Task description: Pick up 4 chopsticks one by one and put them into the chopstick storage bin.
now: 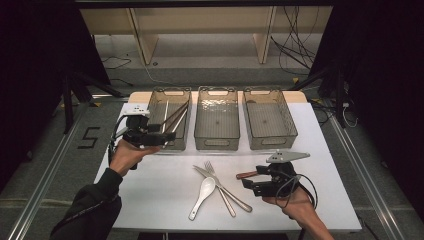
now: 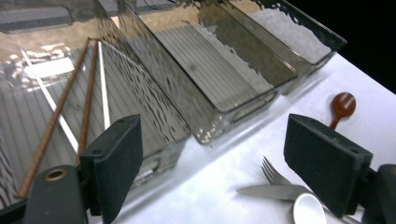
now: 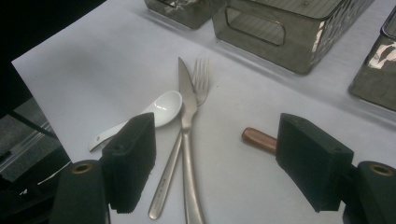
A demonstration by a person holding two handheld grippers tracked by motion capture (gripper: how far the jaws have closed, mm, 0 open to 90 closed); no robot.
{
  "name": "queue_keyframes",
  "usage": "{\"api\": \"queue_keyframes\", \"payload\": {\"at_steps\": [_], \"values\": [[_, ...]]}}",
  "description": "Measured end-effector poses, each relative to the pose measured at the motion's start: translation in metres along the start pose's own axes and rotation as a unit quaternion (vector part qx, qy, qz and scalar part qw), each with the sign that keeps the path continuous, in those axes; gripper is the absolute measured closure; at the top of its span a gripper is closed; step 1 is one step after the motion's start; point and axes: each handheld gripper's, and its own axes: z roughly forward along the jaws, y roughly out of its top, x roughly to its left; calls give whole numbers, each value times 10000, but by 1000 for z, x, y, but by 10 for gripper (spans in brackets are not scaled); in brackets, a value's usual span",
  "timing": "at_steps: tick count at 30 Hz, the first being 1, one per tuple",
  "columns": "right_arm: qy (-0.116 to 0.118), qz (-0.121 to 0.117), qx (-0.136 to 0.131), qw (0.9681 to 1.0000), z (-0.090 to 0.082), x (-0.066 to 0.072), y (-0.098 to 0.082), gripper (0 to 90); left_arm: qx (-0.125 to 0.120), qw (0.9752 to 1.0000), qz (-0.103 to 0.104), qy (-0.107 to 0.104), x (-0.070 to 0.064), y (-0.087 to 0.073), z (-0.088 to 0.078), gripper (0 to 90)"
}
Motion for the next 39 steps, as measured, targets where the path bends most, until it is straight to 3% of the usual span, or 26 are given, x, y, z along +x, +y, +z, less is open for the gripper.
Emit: {"api": "queue_keyframes", "payload": {"at_steps": [5, 19, 28, 39], "values": [[-12, 9, -5, 10000, -1, -1, -1, 298, 42, 10000, 75, -30, -8, -10, -2, 179], [-17, 11, 3, 10000, 0, -1, -1, 297, -187, 9995, 188, -190, -25, -30, -11, 161], [-17, -1, 34, 10000, 2, 0, -2, 298, -283, 9992, 160, -219, -22, -48, -23, 157], [-19, -21, 92, 10000, 5, 2, -1, 298, -392, 9989, 181, -207, -24, -56, -33, 157]]}}
